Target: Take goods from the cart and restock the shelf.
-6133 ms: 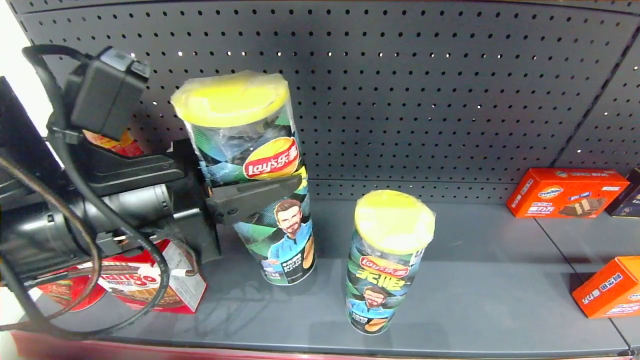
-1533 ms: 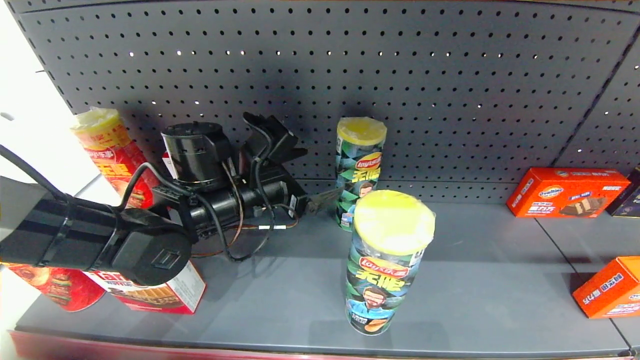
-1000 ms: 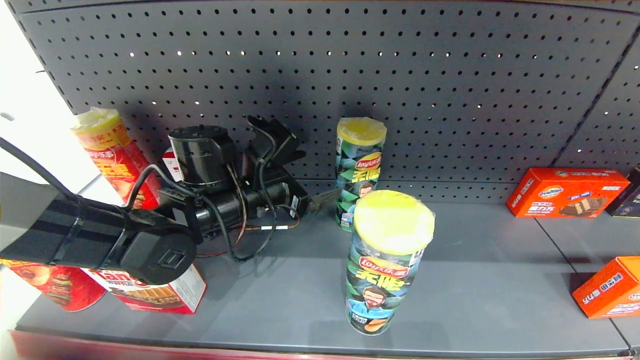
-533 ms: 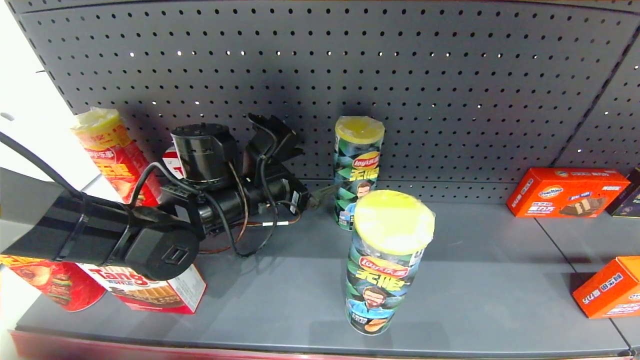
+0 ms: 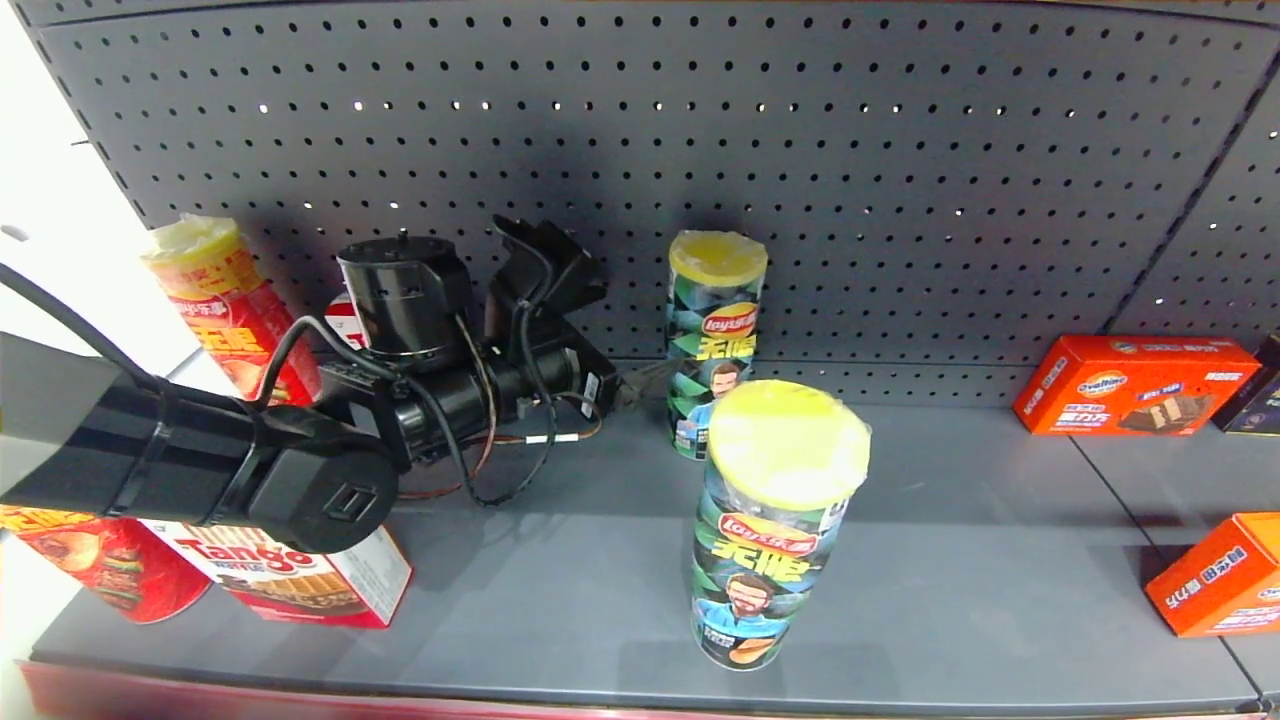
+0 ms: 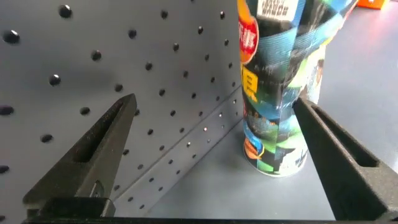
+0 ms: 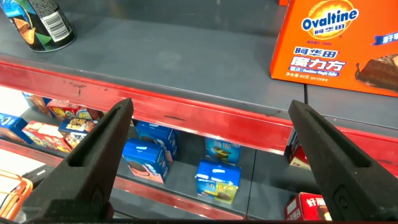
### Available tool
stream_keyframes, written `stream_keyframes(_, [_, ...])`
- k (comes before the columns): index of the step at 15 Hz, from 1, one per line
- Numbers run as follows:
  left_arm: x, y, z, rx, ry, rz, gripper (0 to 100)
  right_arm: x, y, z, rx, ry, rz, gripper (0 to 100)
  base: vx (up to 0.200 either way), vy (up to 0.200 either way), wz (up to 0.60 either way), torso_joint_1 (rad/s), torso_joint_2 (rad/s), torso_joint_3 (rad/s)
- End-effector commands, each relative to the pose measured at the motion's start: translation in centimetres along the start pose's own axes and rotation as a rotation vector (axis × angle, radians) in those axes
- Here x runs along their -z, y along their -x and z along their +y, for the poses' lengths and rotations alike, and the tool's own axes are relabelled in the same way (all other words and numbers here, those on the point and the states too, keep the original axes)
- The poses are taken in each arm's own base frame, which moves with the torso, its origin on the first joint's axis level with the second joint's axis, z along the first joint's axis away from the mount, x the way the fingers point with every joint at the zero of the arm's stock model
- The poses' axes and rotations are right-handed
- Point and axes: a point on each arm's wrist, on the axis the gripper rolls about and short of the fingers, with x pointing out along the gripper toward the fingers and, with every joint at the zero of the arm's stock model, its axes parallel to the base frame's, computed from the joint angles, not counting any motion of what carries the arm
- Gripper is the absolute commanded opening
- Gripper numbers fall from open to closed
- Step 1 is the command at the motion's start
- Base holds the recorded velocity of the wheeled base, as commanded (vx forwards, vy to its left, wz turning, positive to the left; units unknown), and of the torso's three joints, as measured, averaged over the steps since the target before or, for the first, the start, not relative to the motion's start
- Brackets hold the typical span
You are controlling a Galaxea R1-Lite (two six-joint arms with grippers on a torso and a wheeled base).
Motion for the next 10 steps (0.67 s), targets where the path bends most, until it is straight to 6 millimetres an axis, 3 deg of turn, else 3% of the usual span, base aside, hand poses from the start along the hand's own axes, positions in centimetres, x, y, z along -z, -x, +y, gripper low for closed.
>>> stream_keyframes(1, [-1.4,0.1,0.4,-0.010,-0.012,-0.034,100,0.0,0.0,0.0,0.000,0.000,0.001,100,0.000,0.000,0.00,0.000,0.00,0.000])
stream_keyframes(6, [-3.6,0.8,1.0,0.002,-0.001,0.038,100,0.0,0.0,0.0,0.000,0.000,0.001,100,0.000,0.000,0.00,0.000,0.00,0.000])
stream_keyframes(10, [-3.9,0.7,1.4,-0.054,-0.093,0.150,100,0.0,0.0,0.0,0.000,0.000,0.001,100,0.000,0.000,0.00,0.000,0.00,0.000])
